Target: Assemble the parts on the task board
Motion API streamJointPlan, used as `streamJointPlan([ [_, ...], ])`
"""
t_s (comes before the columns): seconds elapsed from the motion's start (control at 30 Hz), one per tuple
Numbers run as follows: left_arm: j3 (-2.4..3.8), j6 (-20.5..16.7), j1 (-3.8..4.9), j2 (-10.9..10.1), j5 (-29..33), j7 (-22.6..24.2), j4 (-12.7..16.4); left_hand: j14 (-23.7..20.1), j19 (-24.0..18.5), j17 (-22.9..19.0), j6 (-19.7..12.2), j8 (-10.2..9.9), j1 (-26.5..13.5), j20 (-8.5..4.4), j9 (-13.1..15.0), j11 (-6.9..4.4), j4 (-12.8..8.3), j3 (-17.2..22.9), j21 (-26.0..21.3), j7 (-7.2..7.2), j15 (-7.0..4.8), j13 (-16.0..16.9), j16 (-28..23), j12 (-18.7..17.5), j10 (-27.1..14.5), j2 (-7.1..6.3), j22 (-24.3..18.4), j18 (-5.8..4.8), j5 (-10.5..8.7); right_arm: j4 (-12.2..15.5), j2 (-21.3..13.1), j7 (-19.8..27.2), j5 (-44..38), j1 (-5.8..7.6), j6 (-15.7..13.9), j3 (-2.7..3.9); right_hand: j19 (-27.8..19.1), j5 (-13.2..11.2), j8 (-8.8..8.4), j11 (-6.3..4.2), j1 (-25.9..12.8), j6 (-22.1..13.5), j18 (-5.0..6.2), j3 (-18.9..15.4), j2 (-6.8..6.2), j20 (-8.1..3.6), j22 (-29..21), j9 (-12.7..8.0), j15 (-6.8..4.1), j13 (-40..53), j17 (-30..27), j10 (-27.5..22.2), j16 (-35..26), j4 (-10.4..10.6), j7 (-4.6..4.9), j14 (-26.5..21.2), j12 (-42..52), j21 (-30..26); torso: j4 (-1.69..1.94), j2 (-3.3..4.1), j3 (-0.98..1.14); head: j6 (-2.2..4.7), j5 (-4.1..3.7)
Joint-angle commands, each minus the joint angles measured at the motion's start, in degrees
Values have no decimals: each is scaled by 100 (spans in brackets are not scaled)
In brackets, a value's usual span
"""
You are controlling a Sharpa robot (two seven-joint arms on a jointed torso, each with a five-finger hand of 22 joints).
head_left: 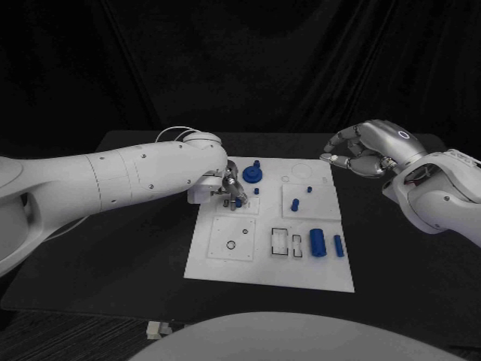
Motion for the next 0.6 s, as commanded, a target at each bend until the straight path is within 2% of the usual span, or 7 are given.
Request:
streamJointPlan([
  [0.03,3,125,-17,4,35,57,20,594,-14,1509,-19,-22,13,7,6,42,-14,33,-30,24,17,1509,15,20,605,-1,853,59,-36,-6,-5,-106,-14,-14,27,4,-20,6,12,30,-12,23,31,-13,60,6,670,6,44,1510,1479,600,-5,13,15,593,14,-31,2,0,1,-1,4],
  [0.53,3,160,-26,13,35,47,-13,594,-31,1509,-56,-53,14,10,9,55,-26,51,-53,40,25,1509,15,20,605,-19,837,65,-68,-10,-1,-110,-13,-22,36,4,-20,6,12,30,-12,23,31,-13,60,6,670,6,44,1510,1479,600,-5,13,15,593,14,-31,4,-2,1,-1,-2],
  [0.57,3,167,-27,15,35,44,-17,594,-35,1509,-65,-61,8,13,10,59,-24,52,-58,45,27,1509,15,20,605,-24,834,66,-90,-9,-1,-110,-13,-22,36,4,-20,6,12,30,-12,23,31,-13,60,6,670,6,44,1510,1479,600,-5,13,15,593,14,-31,4,-2,1,-1,-5],
  [0.6,3,176,-28,17,35,39,-23,594,-49,1509,-78,-80,-21,21,19,69,-10,47,-78,57,39,1509,15,20,605,-30,821,70,-283,-8,-3,-110,-13,-22,37,4,-20,6,12,30,-12,23,31,-13,60,6,670,6,44,1510,1479,600,-5,13,15,593,14,-31,4,-2,1,-1,-5],
])
